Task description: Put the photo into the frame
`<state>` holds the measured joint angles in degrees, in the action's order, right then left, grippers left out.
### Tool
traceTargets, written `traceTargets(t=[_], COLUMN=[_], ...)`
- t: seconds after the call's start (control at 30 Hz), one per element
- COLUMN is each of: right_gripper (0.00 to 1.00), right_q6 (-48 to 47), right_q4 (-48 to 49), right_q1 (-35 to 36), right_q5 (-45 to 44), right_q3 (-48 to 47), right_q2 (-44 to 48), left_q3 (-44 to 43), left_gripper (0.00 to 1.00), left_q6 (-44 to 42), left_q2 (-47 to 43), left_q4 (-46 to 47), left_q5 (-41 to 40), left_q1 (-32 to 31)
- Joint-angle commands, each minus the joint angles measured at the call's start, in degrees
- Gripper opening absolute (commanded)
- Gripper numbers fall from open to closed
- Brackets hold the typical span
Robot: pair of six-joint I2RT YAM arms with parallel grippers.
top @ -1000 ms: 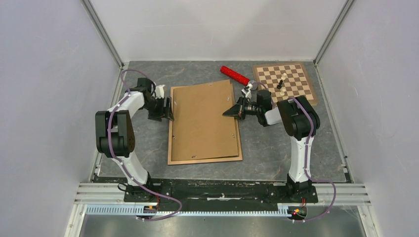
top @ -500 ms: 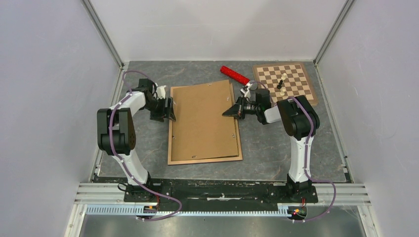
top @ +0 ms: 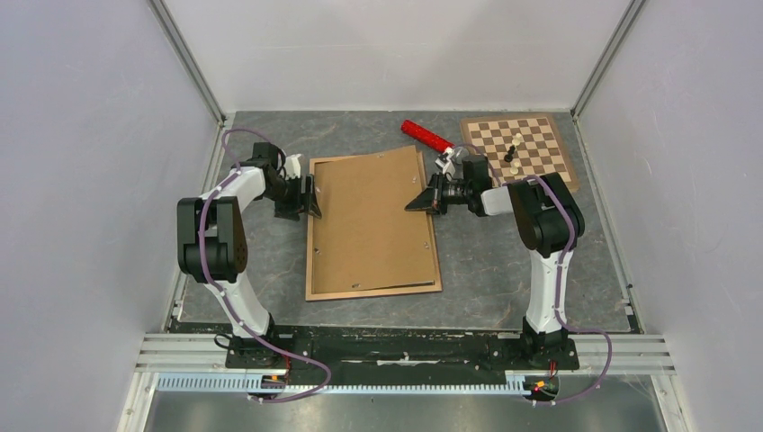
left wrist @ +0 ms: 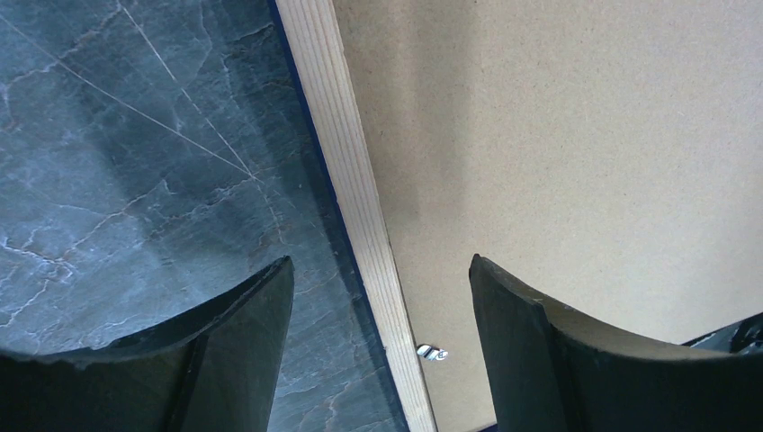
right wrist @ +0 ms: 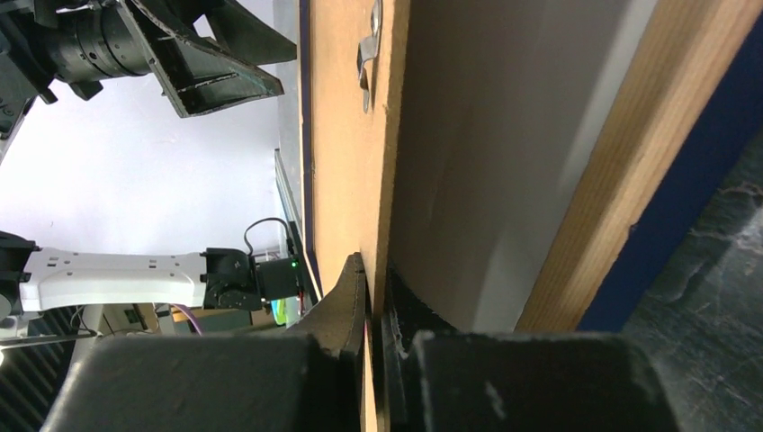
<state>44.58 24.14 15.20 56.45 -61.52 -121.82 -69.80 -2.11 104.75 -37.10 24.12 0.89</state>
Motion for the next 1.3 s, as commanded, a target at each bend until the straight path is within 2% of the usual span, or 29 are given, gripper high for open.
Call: traceTargets(t=[0.0,0.37,1.03,1.07,1.27], right_gripper=[0.0,0.0,0.0,0.0,0.0], right_q6=[-8.3,-2.8,-6.5,-7.0,-10.0], right_q4=[-5.6,-1.8,-6.2,-6.9,-9.9], right_q1=[0.8,1.0,2.3,2.4,2.9], right_q5=[-4.3,-3.8,-6.3,-6.6,-8.5], right_q3=[-0.6,2.2,-0.3,-0.6,-1.7], right_q2=[1.1,1.3,0.2,0.3,0.5], left_q3=[-0.3,0.7,0.1,0.1,0.1], left_gripper=[0.78,0.78,0.78,0.78,0.78], left_q6=[1.5,1.5,1.5,1.5,1.5], left_q2=[-0.2,-0.4,1.2,1.3,1.4], left_q4=[2.2,2.7,3.0,3.0,3.2], left_q5=[0.2,-1.0,0.9,0.9,1.8], left_q1=[-0.2,-0.2,-0.1,-1.9,-2.2])
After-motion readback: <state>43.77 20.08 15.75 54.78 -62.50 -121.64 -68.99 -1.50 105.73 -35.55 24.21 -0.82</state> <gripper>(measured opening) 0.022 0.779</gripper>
